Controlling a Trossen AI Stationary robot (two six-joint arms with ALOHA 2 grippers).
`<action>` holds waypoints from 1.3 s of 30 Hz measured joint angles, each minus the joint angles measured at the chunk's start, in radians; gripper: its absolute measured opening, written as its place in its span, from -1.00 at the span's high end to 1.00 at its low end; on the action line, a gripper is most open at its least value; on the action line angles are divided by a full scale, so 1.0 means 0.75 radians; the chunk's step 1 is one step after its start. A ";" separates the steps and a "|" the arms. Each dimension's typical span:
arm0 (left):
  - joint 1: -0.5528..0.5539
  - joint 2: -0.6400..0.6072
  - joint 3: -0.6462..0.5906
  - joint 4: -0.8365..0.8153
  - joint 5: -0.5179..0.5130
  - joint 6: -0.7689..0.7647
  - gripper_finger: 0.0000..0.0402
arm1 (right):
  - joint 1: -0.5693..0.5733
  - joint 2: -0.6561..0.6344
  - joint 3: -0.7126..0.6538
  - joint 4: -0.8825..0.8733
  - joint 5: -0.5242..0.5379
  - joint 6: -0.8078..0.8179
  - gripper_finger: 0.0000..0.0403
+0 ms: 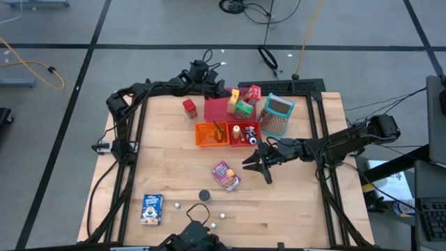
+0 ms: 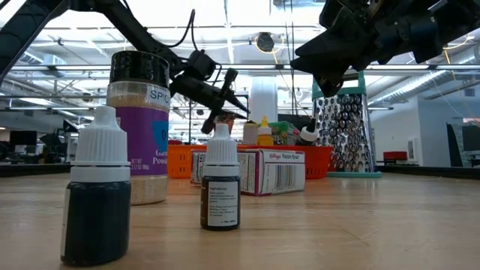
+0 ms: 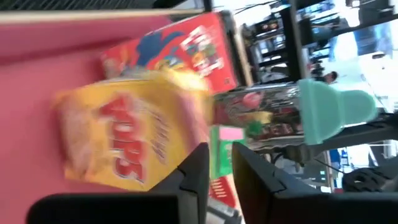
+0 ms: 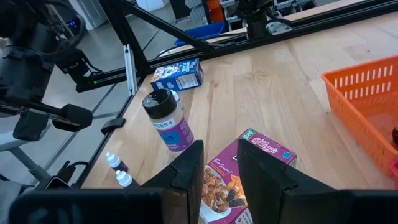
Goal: Pick & Place Kitchen Items
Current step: Put the yellow cereal box into the pink bin, then put the red seasoning can into the orange bin
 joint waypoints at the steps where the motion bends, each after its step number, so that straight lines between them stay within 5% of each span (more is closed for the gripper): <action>1: 0.000 -0.001 0.000 0.017 0.000 0.000 0.61 | 0.000 0.000 0.000 0.000 0.000 0.000 0.56; 8: -0.009 -0.001 0.000 0.107 0.011 0.046 0.42 | 0.000 0.000 0.000 -0.001 0.000 0.000 0.56; 12: 0.013 -0.025 0.000 0.114 0.161 0.142 0.38 | 0.000 0.000 0.000 -0.004 0.000 0.008 0.56; 17: 0.004 -0.124 0.001 -0.131 0.225 0.321 0.40 | 0.000 0.000 0.000 -0.011 0.000 0.013 0.56; 20: -0.022 -0.232 0.001 -0.396 0.080 0.531 0.42 | 0.000 0.000 0.000 -0.012 0.003 0.014 0.56; 27: -0.107 -0.504 0.001 -1.012 -0.547 1.068 0.42 | 0.000 0.000 0.000 -0.013 0.005 0.014 0.56; 32: -0.169 -0.635 0.001 -1.249 -0.928 1.431 0.42 | 0.000 0.000 0.000 -0.013 0.005 0.014 0.56; 39: -0.207 -0.653 0.001 -1.313 -1.068 1.616 0.42 | 0.000 0.000 0.000 -0.012 0.006 0.014 0.56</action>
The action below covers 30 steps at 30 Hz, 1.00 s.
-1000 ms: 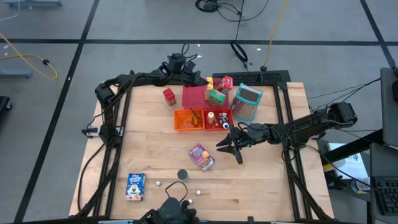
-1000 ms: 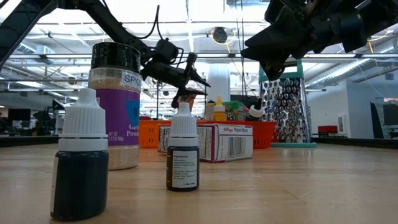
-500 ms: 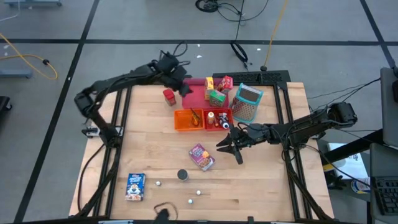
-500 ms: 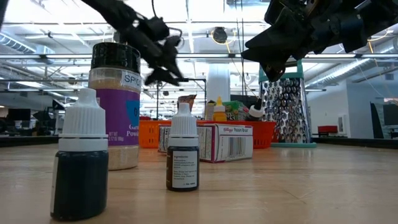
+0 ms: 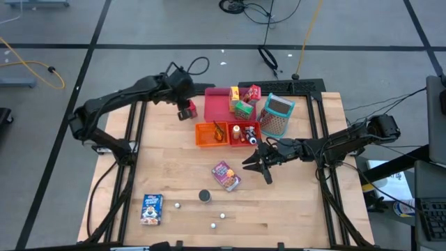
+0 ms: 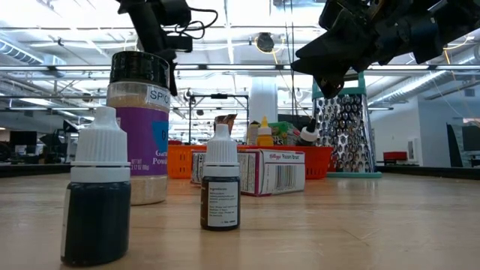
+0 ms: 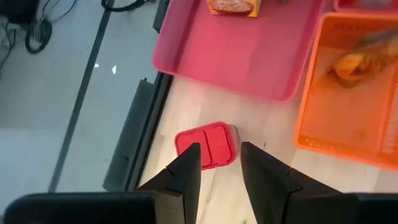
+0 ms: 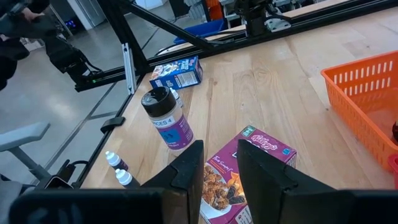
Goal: Pick & Place Kitchen Items
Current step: Put the red seasoning can into the orange bin
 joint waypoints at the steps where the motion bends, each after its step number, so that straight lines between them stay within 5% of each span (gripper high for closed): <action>1: -0.001 0.007 0.000 0.004 -0.007 -0.035 0.41 | 0.000 0.000 0.000 0.001 0.000 0.000 0.56; 13: 0.142 0.070 -0.001 0.012 0.055 -0.750 -0.15 | 0.000 0.000 0.000 0.004 0.000 0.016 0.56; 22: 0.174 0.130 -0.002 0.015 0.107 -0.959 -0.42 | 0.000 0.000 0.000 0.004 -0.001 0.012 0.56; 30: 0.161 0.277 -0.001 0.012 0.156 -1.201 -0.48 | 0.000 0.000 0.000 0.004 -0.005 0.006 0.56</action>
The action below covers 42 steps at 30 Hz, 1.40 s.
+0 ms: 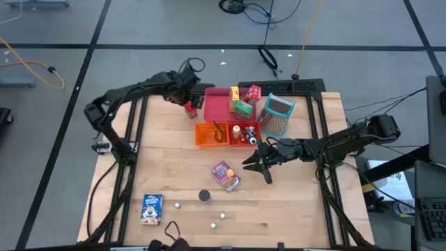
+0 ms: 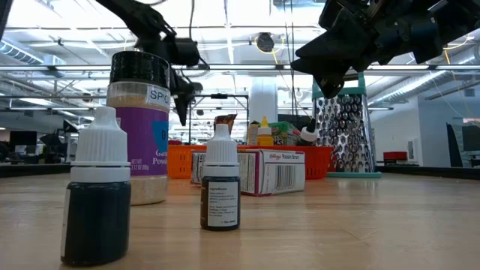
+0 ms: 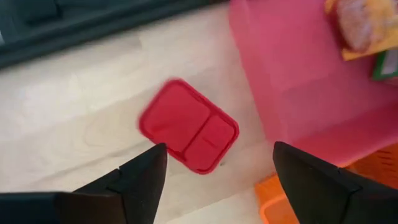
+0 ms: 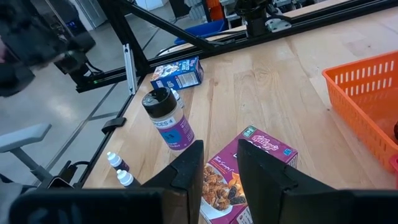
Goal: Pick & Place Kitchen Items
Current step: Put the red seasoning can into the orange bin
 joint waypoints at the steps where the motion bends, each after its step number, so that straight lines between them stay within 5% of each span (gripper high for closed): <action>1: -0.002 0.020 0.000 -0.001 0.022 -0.004 -0.48 | 0.000 0.000 0.000 0.000 0.000 0.000 0.56; 42: -0.001 0.140 0.001 -0.012 -0.015 -0.333 -0.48 | 0.000 0.000 0.000 -0.040 -0.002 -0.041 0.56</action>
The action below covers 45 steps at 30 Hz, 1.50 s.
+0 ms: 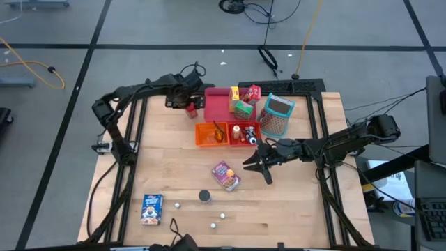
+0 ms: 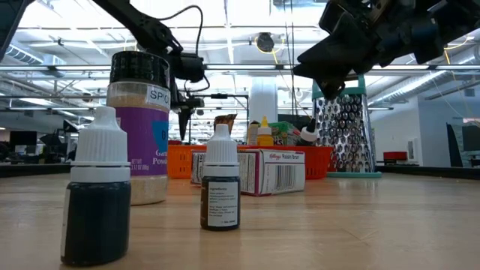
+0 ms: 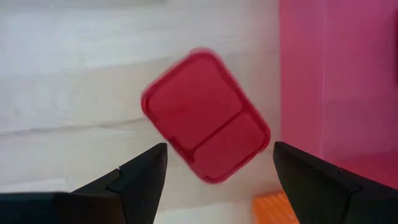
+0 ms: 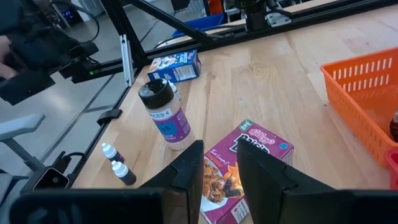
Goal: Pick & Place Kitchen Items
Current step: Put the red seasoning can into the orange bin
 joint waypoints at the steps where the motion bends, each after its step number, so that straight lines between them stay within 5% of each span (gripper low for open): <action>1: 0.000 0.014 0.000 0.001 0.005 0.000 -0.48 | 0.000 0.000 0.000 -0.005 0.000 0.000 0.56; 10: 0.016 0.130 -0.001 0.024 0.023 0.061 -0.48 | 0.022 0.000 0.000 -0.011 0.000 0.000 0.56; 35: 0.025 0.129 -0.001 0.095 -0.097 0.102 -0.47 | 0.026 0.000 0.000 0.000 0.001 0.000 0.56; 45: 0.025 0.128 -0.001 0.082 -0.088 0.160 -0.03 | 0.026 0.000 0.000 0.000 0.001 0.000 0.56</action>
